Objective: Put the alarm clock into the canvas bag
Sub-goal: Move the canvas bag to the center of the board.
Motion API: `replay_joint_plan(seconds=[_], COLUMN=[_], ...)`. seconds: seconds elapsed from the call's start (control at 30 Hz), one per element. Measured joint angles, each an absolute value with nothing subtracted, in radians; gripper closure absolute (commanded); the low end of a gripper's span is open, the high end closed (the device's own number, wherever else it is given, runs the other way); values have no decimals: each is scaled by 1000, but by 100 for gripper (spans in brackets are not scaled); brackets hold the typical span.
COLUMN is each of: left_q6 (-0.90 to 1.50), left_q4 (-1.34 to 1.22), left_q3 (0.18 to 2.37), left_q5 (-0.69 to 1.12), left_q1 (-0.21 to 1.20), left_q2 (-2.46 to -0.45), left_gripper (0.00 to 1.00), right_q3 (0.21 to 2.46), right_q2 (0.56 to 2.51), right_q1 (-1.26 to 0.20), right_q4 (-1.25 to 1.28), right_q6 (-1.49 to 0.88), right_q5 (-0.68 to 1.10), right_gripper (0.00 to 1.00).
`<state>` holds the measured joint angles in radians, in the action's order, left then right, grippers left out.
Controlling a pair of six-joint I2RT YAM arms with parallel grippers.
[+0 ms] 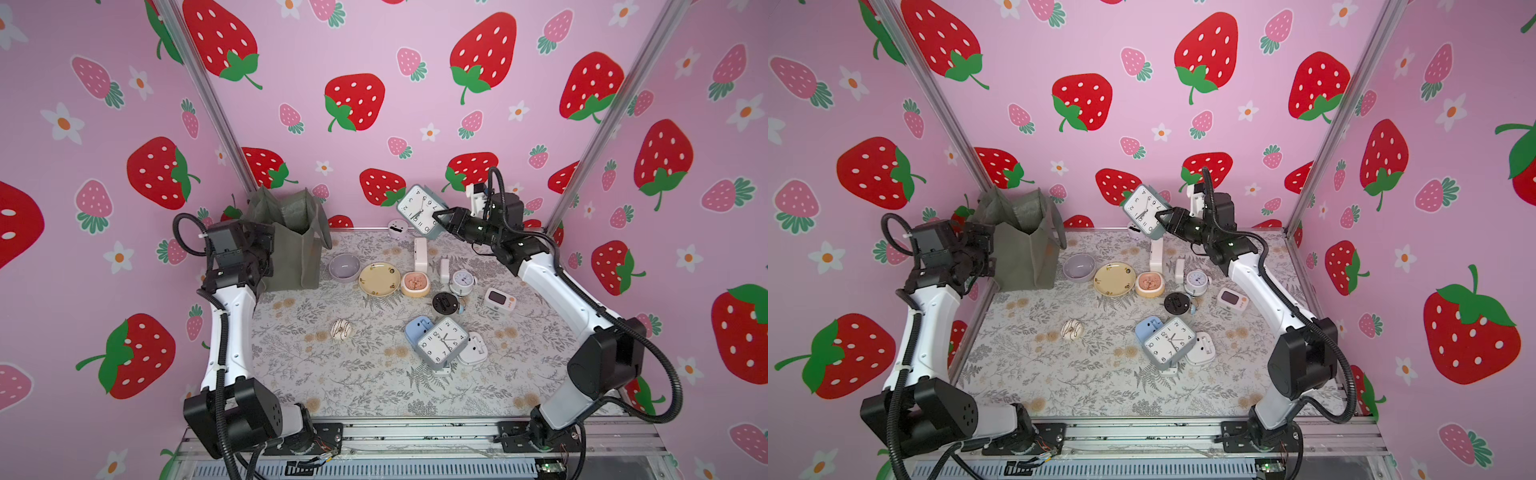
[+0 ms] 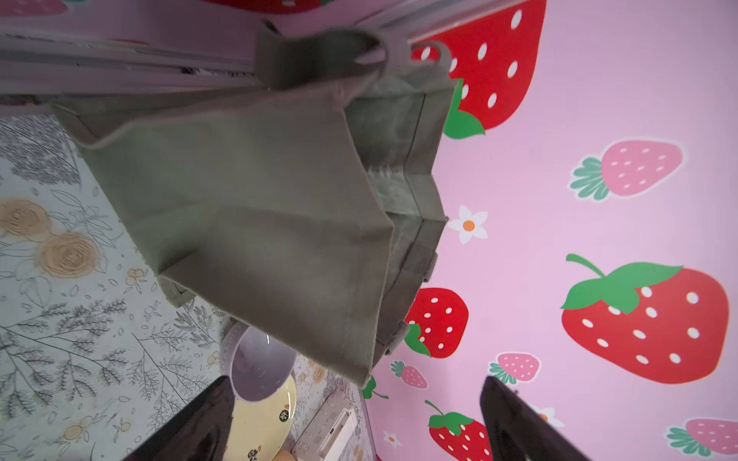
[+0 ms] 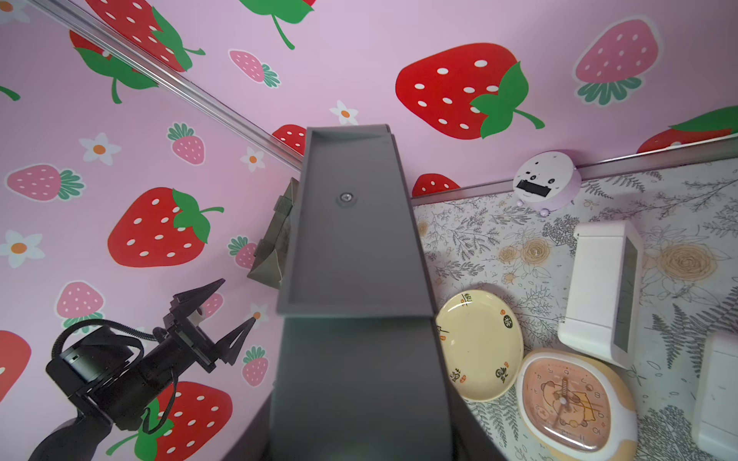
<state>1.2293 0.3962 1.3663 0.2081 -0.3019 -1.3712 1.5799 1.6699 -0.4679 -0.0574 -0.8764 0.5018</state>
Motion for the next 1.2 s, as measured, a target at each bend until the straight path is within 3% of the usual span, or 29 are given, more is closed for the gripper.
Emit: replay_joint_plan(seconds=[0.4,0.77,0.97,1.07,1.2], left_q6=[1222,1166,1107,1081,1058], left_q4=[561,731,833,864,884], left_q3=[1636,1858,1972,1975,1974], left_q5=[92,102,113,112,118], left_q1=[-229,-220,-218,-219,-224], left_q2=[-1612,-1789,-1889,-1888,-1875], left_gripper=[21,33,54,56,72], right_q3=[1580,1542,1542,1542,1542], right_q2=[1691,1665,1665,1665,1665], right_q1=[-434,-398,-396,-395,-393], right_q4=[-68,-65,-60,-60,-60], right_q6=[-865,-863,-862,-862,-861], right_q5=[541,545,557,559,559], right_gripper=[76,78,79,79,81])
